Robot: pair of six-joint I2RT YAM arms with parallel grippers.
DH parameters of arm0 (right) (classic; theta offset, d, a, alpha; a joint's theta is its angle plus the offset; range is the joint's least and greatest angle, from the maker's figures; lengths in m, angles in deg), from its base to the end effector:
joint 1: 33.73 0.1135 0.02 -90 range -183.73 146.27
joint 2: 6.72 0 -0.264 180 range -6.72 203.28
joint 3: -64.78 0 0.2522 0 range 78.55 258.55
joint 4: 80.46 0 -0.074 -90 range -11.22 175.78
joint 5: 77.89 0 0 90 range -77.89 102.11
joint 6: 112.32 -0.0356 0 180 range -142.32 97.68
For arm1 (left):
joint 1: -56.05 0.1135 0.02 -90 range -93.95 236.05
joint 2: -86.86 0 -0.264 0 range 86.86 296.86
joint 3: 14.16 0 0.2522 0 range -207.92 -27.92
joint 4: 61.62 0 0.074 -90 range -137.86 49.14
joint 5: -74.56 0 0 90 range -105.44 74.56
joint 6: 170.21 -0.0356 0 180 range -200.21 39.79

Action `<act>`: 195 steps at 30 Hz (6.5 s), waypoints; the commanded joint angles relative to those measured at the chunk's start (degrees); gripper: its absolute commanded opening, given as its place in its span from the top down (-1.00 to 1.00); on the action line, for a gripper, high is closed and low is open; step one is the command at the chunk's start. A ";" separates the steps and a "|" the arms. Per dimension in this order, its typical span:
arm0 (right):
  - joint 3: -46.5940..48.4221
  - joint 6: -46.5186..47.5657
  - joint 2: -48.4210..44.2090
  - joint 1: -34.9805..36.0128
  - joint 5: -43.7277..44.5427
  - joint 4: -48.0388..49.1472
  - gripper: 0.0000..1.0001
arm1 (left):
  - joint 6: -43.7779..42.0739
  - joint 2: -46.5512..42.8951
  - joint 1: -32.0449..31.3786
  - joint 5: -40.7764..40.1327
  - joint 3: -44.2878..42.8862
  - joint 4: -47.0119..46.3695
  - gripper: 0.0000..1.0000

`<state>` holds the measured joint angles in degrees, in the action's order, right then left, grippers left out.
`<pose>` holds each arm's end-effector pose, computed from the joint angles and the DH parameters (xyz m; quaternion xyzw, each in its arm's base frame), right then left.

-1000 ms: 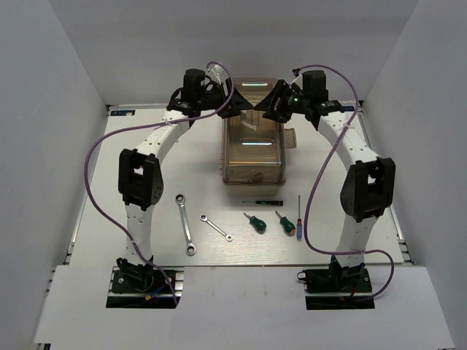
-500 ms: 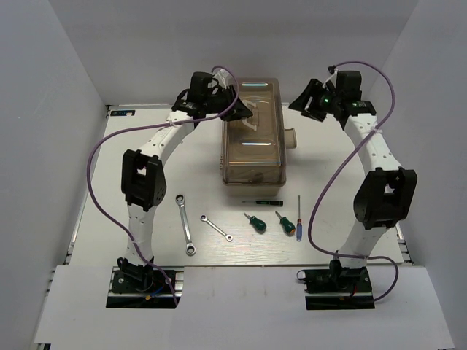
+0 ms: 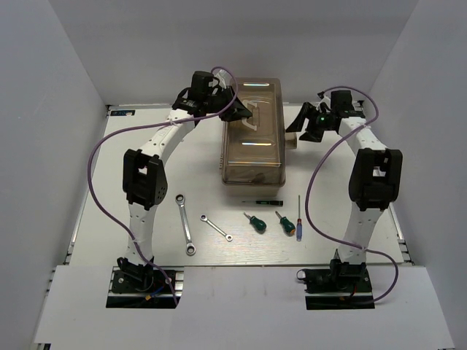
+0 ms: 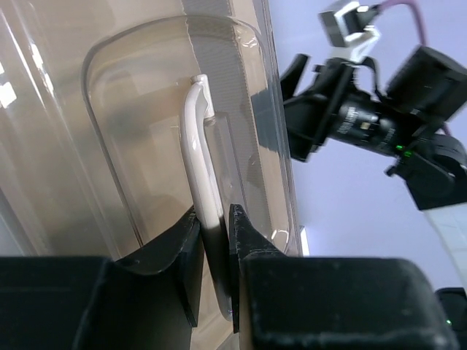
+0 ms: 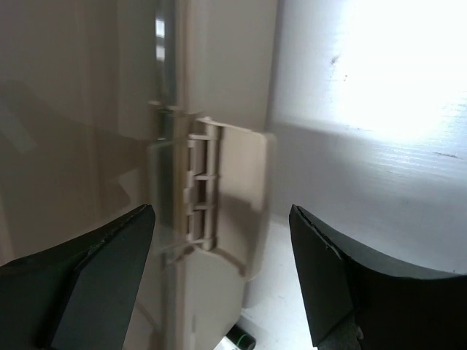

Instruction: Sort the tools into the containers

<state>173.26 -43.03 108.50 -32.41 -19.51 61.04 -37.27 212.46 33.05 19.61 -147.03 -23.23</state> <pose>0.4558 0.0292 0.2487 0.0476 0.8945 0.3173 0.3115 0.4635 -0.2189 0.3068 0.0020 0.8435 -0.4751 0.2505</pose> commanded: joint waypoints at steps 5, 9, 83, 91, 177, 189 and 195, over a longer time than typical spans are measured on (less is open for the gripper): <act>1.44 2.34 4.13 -0.09 -1.69 0.30 -0.55 | -3.48 2.37 -1.17 -1.74 -1.38 2.80 0.98; -0.23 0.94 5.45 -0.44 -3.62 2.05 -0.09 | -2.24 2.37 -1.17 -1.74 -2.00 2.27 1.00; -21.17 51.65 -22.73 -1.95 4.07 -35.12 0.52 | -23.76 -51.77 15.90 -27.06 39.37 26.51 0.70; -31.78 37.33 -24.96 5.96 16.58 -30.65 -0.19 | -23.26 -62.31 7.45 -25.99 53.44 34.18 -0.19; -33.72 26.86 -27.24 6.59 12.02 -18.60 -0.34 | -38.98 -38.06 12.55 -42.87 28.68 22.14 1.00; -34.77 26.86 -28.47 6.85 11.31 -18.60 -0.34 | -40.13 -34.90 13.07 -42.44 23.13 22.14 1.00; -35.30 27.21 -28.73 6.76 11.58 -18.16 -0.36 | -40.13 -34.37 13.60 -40.94 23.66 21.61 1.00</act>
<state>138.31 -16.71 81.75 -25.46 -6.98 42.34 -74.03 180.05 46.23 -21.42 -120.25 3.06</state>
